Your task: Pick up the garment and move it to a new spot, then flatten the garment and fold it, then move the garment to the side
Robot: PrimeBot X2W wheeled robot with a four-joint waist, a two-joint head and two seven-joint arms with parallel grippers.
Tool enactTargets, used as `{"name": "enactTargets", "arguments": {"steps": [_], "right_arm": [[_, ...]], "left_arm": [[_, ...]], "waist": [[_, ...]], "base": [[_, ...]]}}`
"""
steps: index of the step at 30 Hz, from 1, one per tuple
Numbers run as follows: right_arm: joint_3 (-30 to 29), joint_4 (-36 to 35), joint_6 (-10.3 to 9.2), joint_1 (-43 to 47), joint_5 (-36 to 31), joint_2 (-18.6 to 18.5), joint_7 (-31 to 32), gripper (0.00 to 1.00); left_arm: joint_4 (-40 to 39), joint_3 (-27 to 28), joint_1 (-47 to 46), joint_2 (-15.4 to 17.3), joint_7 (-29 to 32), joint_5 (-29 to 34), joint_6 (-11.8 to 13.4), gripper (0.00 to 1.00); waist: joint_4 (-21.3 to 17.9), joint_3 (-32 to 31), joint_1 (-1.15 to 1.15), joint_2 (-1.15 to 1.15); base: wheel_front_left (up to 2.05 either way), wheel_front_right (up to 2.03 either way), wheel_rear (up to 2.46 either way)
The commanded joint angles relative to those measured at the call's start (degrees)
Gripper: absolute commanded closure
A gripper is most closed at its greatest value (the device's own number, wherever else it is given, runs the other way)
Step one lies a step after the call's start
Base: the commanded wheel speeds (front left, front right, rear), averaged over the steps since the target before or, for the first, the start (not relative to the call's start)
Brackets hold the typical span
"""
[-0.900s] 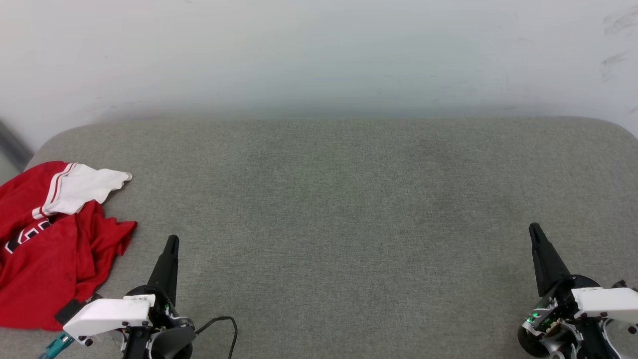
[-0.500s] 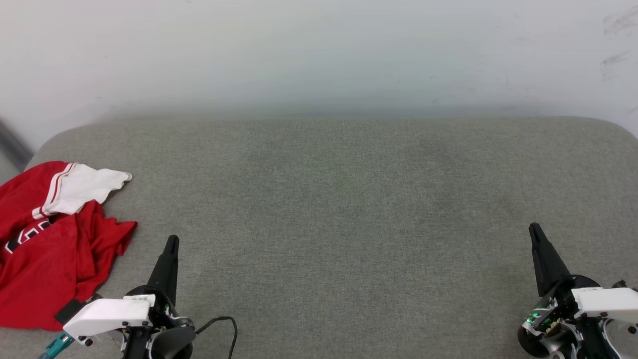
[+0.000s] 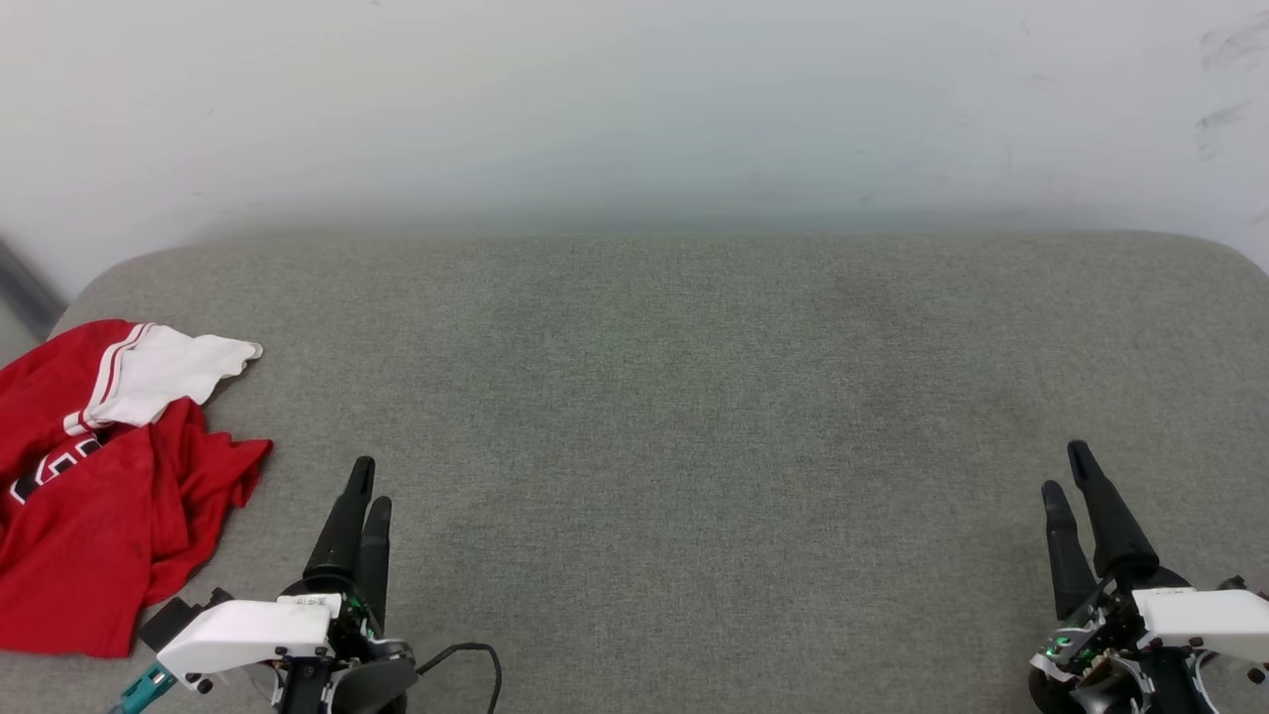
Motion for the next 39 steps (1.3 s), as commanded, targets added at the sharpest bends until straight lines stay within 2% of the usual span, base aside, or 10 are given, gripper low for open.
{"name": "enactTargets", "arguments": {"steps": [1, 7, 13, 20, 31, 39], "right_arm": [[0.31, -1.58, 0.01, -0.72, -0.38, 0.01, -0.59, 0.0], [1.11, -3.22, 0.01, -0.4, -2.22, -0.48, -2.31, 0.0], [2.24, -4.65, 0.01, -0.19, -7.47, -1.45, -4.07, 0.0], [2.87, -6.04, 0.01, 0.05, -19.06, -2.12, -5.71, 0.0], [3.69, -7.3, 0.01, 0.84, -36.37, -1.93, -7.82, 0.0], [4.56, -8.33, 0.02, 0.83, -45.64, -2.26, -8.22, 0.0]], "left_arm": [[-1.71, -0.74, -1.73, 0.12, -0.6, 0.29, -0.01, 0.0], [-3.58, -2.28, -1.96, 0.13, -2.24, 2.63, -0.01, 0.0], [-4.48, -3.58, -2.08, 0.14, -3.72, 8.88, -0.01, 0.0], [-4.23, -4.01, -1.82, 0.15, -5.35, 16.86, -0.01, 0.0], [-4.31, -4.69, -1.85, 0.16, -7.63, 32.99, -0.01, 0.0], [-4.63, -4.6, -1.99, 0.28, -8.98, 43.77, 0.34, 0.0]], "waist": [[0.0, 0.01, 0.0, 0.0], [0.02, 0.06, 0.0, 0.0], [0.01, 0.06, 0.0, 0.0], [-0.02, -0.09, 0.0, 0.0], [0.04, -0.27, 0.0, 0.0], [-0.03, -0.26, 0.0, 0.0]], "base": [[0.0, 0.0, 0.0], [0.0, 0.0, 0.0], [0.0, 0.0, 0.0], [0.0, 0.0, 0.0], [0.0, 0.0, 0.0], [0.0, 0.0, 0.0]]}}
